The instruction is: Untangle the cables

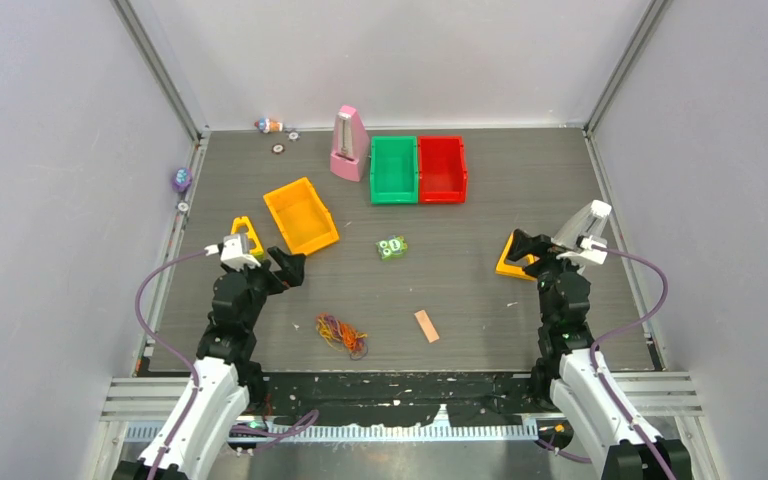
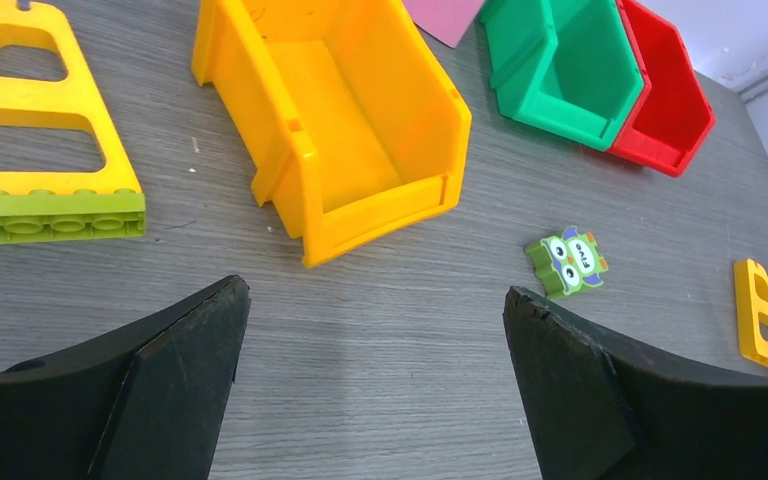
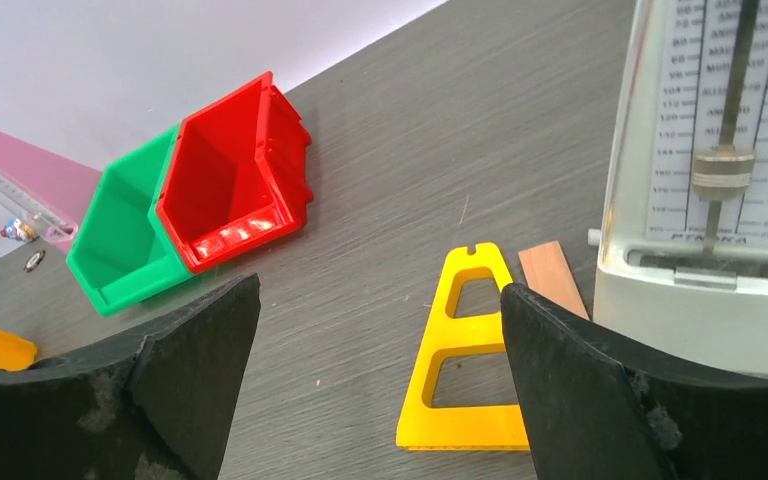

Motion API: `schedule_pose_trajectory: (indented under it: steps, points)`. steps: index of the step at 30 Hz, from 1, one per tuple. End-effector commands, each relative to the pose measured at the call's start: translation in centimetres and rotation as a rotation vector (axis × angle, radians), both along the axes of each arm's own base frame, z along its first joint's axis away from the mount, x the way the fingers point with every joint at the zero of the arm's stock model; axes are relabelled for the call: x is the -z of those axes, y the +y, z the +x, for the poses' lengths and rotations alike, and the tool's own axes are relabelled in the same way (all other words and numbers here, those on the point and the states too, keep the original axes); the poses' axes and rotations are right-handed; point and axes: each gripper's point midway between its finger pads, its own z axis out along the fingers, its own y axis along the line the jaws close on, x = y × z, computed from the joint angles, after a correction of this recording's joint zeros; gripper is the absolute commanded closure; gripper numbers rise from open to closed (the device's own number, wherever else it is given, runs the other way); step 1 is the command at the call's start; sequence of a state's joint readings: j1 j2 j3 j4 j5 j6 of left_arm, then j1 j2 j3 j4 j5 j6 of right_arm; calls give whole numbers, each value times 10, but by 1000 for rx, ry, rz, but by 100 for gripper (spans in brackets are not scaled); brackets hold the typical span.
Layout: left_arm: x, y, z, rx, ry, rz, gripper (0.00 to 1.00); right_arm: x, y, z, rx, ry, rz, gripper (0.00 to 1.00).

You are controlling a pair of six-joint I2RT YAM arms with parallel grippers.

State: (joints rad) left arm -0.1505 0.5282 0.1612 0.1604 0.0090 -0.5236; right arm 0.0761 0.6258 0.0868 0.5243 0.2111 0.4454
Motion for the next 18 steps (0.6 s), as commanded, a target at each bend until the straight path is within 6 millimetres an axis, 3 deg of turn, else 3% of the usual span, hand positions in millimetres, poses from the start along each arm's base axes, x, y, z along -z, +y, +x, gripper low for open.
schedule_pose_trajectory:
  steps: [1, 5, 9, 18]
  points:
    - [0, 13, 0, -98, 2, -36, 0, -10, -7, 5, 63, -9, 103, 5]
    - [14, 21, -8, -180, 97, -111, 0, -11, -9, 2, 88, -28, 162, 5]
    - [30, 12, -17, -140, 175, -132, 0, -16, -7, 1, 73, -42, 161, 5]
    - [49, 7, -60, -210, 532, -192, 0, 11, -22, 5, 180, 138, 154, 5]
